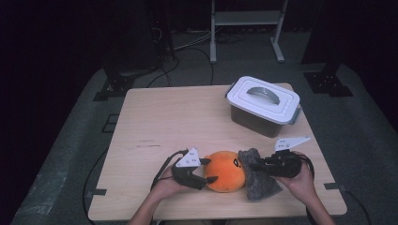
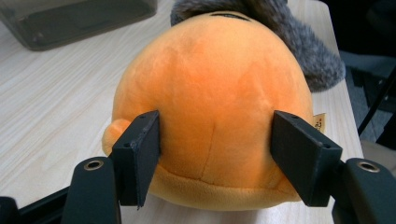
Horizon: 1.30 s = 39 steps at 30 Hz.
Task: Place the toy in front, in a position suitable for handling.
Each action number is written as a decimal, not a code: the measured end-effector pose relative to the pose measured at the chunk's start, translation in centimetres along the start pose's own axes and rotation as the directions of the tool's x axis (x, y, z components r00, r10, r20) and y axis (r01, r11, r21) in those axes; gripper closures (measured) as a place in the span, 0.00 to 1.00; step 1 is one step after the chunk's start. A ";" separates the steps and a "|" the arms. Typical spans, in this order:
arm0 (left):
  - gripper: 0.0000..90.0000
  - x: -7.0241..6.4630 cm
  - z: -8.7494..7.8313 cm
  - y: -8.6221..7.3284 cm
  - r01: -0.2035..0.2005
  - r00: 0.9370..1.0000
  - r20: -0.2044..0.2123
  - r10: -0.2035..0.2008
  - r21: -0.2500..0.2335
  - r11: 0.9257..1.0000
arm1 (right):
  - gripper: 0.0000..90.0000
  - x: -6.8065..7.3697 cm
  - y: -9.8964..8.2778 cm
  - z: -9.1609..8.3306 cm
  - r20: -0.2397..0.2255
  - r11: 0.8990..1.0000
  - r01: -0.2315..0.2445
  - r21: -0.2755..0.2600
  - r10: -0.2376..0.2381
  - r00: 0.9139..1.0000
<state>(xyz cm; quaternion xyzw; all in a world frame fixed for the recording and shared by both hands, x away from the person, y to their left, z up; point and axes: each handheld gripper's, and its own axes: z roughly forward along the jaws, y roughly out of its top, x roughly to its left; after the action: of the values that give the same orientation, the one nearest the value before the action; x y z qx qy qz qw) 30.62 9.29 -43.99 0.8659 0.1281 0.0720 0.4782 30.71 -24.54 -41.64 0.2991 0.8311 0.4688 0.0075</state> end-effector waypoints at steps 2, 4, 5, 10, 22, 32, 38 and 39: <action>0.37 0.0 0.0 0.0 -0.007 1.000 0.000 0.007 0.002 1.000 | 0.82 0.3 0.4 0.0 -0.010 1.000 0.005 -0.016 -0.005 1.000; 0.37 0.1 -0.1 -0.1 -0.006 1.000 0.006 0.006 0.006 1.000 | 0.82 0.6 0.6 0.3 -0.005 1.000 0.018 -0.004 -0.018 1.000; 0.37 0.1 -0.1 -0.2 -0.008 1.000 0.009 0.008 0.005 1.000 | 0.82 0.7 0.5 0.6 -0.006 1.000 0.024 0.009 -0.024 1.000; 0.37 0.2 -0.2 -0.3 -0.005 1.000 0.013 0.005 0.001 1.000 | 0.82 -0.1 -0.1 0.5 0.018 0.999 0.002 0.046 -0.003 1.000; 0.36 -0.2 -0.1 -0.2 -0.052 0.999 0.016 0.052 0.001 0.999 | 0.83 0.4 0.9 0.2 -0.006 1.000 -0.002 -0.009 0.002 1.000; 0.36 -0.1 0.0 -0.4 -0.037 0.999 0.017 0.037 -0.015 0.999 | 0.82 -1.1 -0.7 1.0 -0.025 0.994 -0.064 0.092 0.066 0.997; 0.36 -0.4 0.0 -0.2 -0.062 0.998 0.007 0.062 -0.004 0.998 | 0.83 -1.5 -0.7 0.6 -0.029 0.993 -0.083 0.086 0.086 0.996; 0.36 -0.5 0.1 -0.1 -0.067 0.998 0.006 0.067 -0.001 0.998 | 0.83 -1.3 -0.3 0.5 -0.038 0.995 -0.080 0.066 0.083 0.996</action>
<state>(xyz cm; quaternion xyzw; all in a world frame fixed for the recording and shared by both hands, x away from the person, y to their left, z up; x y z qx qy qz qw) 30.17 9.15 -44.10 0.8696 0.0975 0.0856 0.4764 31.76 -24.99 -42.52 0.3234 0.8327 0.4478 -0.0381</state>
